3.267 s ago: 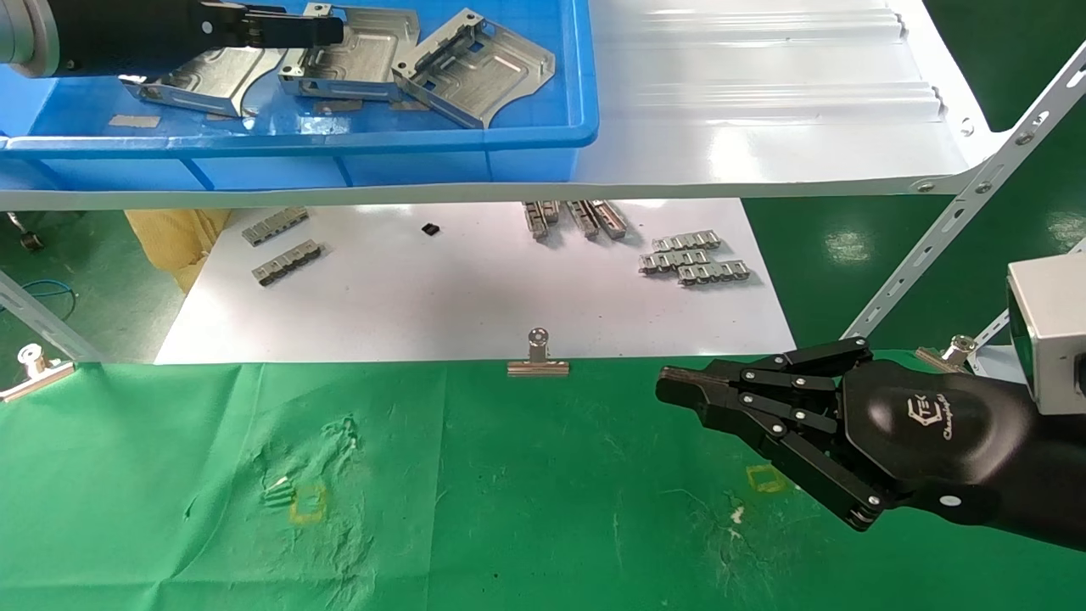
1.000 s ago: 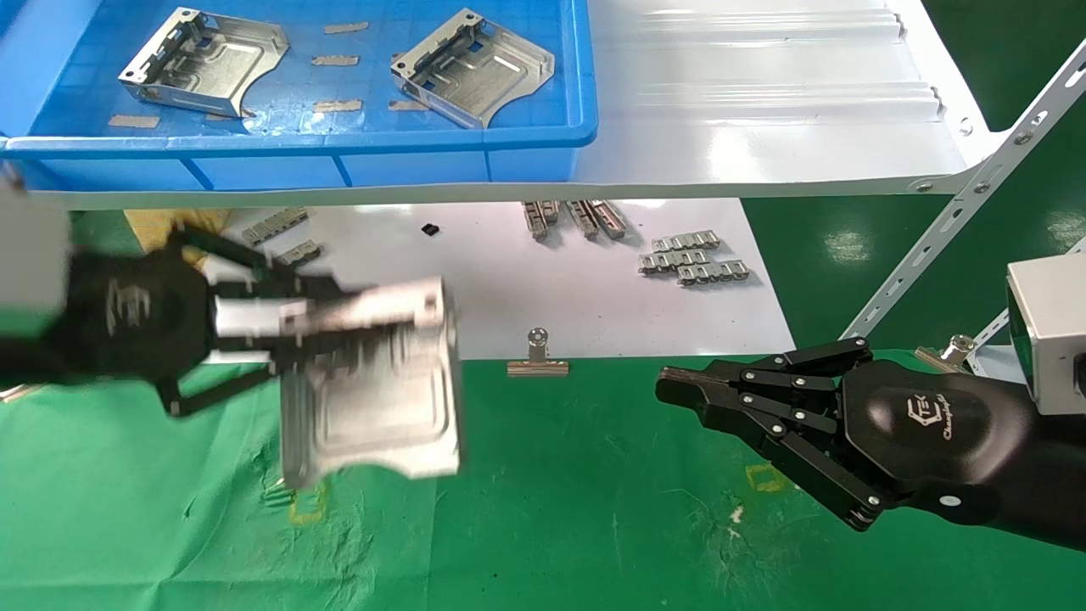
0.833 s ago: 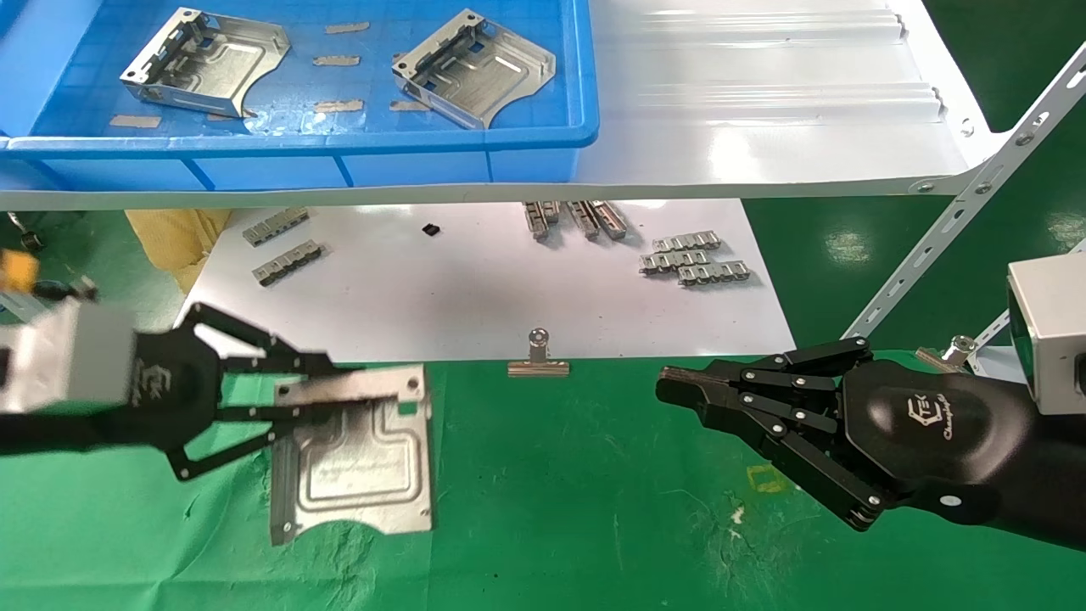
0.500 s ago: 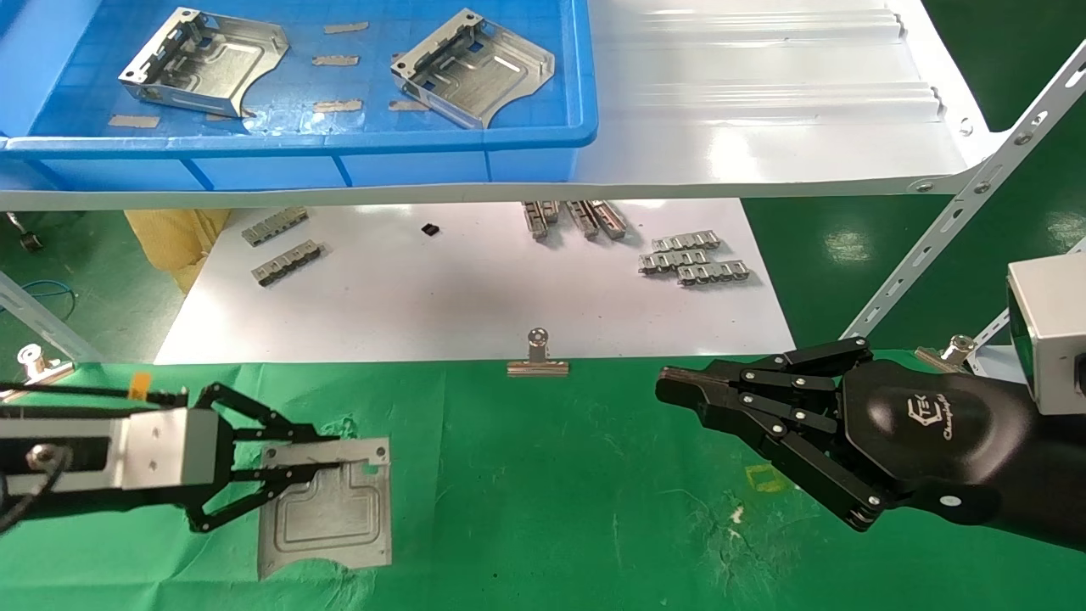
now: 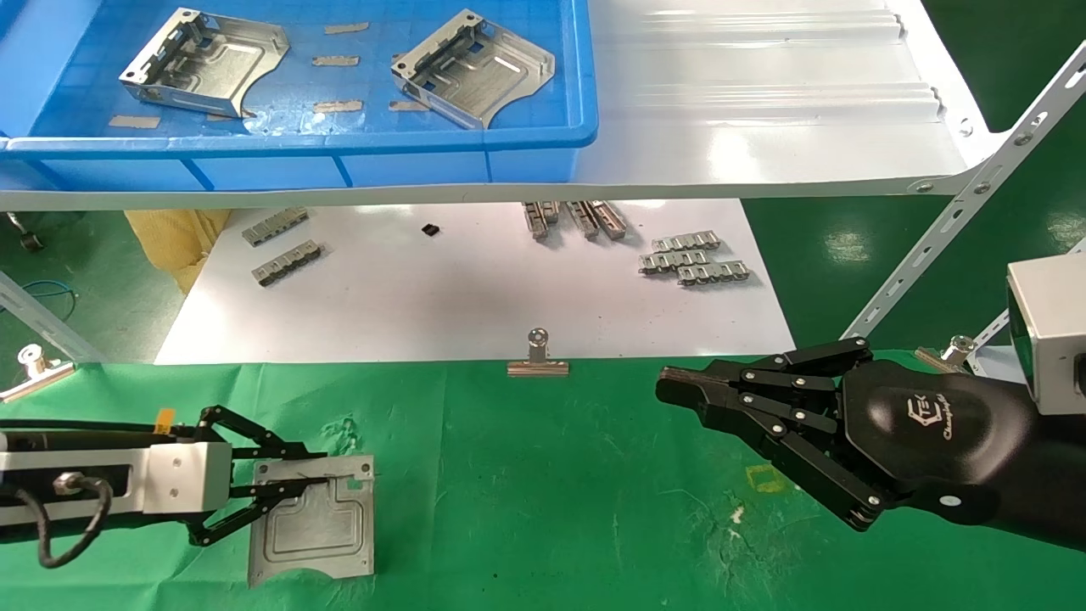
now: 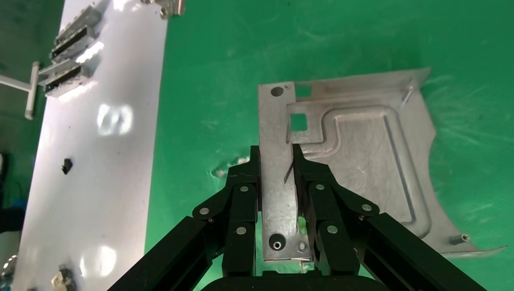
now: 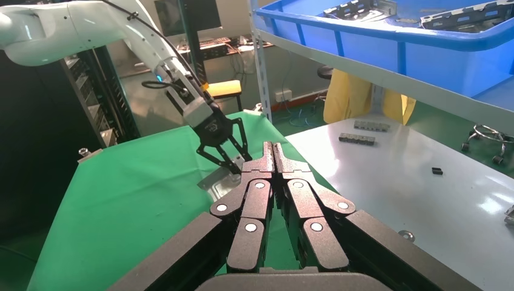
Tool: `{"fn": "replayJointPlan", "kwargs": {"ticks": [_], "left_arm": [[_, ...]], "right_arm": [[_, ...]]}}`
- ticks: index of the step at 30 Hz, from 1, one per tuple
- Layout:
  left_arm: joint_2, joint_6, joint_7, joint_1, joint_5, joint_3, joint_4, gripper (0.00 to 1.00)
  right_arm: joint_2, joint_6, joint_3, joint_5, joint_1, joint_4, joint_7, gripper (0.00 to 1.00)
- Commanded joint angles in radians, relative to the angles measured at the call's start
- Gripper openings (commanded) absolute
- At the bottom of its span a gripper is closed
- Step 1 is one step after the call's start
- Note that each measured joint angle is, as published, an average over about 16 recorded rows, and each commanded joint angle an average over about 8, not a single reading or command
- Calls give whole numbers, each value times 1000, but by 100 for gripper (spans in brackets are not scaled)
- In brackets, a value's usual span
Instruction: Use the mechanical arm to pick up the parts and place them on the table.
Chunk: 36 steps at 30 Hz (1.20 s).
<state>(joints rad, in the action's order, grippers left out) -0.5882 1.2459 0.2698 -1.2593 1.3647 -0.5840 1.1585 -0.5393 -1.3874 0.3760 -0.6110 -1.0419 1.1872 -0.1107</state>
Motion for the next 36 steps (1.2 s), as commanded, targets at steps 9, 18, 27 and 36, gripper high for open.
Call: {"fn": "replayJointPlan", "kwargs": {"ticks": [9,18,27,36], "left_arm": [[-27,-45,35,5,52,-14,-30,99],[-31,-46,44,-4,41,-6,-43,100],[2,97,-41,-36,-151,43,-39,100],[10,184,-142,-37,-292,79,-40,100]], "right_arm": [[0,0,0,0,0,0,0,0],[0,0,0,0,0,0,0,0],[0,0,0,0,0,0,0,0],[0,0,0,0,0,0,0,75]]}}
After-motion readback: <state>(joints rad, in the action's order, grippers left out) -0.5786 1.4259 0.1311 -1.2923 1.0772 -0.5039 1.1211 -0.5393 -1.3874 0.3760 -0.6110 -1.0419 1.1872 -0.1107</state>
